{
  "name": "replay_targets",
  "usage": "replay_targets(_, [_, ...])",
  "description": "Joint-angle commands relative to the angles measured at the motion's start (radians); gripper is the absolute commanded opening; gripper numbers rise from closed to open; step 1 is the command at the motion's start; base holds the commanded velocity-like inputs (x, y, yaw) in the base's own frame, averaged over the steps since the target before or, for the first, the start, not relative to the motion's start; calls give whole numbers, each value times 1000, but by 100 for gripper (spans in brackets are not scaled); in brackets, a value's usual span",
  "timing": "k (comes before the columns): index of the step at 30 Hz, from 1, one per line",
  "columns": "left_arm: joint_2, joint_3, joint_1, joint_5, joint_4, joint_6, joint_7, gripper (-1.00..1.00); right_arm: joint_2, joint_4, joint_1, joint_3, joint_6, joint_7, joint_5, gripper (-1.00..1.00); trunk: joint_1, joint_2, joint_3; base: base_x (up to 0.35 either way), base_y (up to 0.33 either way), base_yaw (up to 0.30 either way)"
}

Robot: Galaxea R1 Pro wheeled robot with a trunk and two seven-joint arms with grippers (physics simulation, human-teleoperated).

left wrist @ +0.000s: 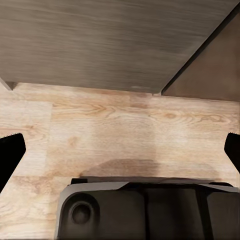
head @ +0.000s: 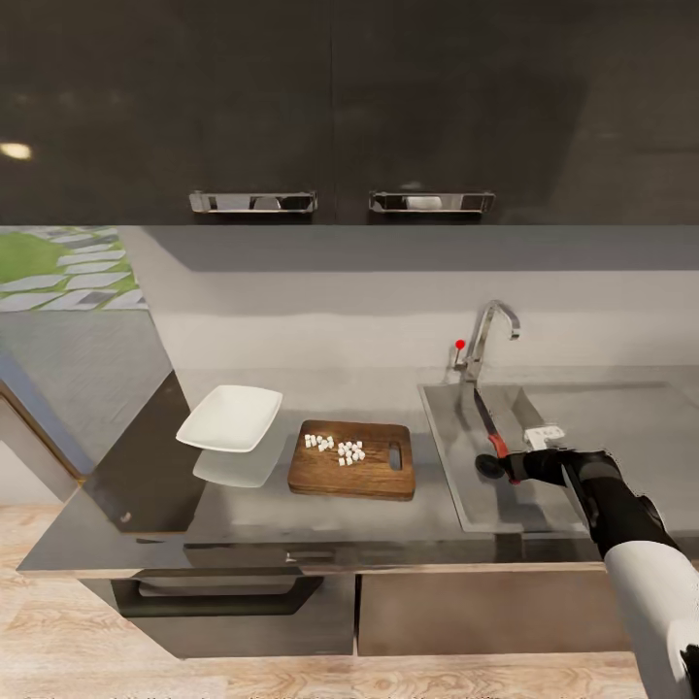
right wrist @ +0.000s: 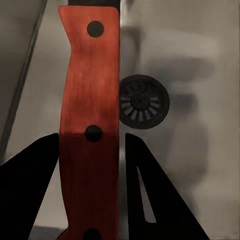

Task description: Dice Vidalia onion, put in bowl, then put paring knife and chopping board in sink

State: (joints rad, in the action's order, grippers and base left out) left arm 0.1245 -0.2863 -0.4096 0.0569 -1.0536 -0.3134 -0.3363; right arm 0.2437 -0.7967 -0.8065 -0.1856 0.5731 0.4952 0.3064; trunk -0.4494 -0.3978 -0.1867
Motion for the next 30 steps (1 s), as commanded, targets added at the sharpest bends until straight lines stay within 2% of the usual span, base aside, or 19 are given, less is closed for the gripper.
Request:
replay_targets(1, [1,-4,0,6,1,-3,-6,100,1,6,-1,-4,1,10,10,-100,-1,-2,-3,0,0,0])
replay_targets(20, [1,-4,0,5,12,-3,-6,100,-1,22,-1,-8,-1,8,8,-100,-1,-2,-34,1,0,0])
replay_targets(30, [1,-4,0,5,10,-3,-7,100,-6,71,-1,-6,-4,6,8,-100,-1,-2,-50,121,46,0])
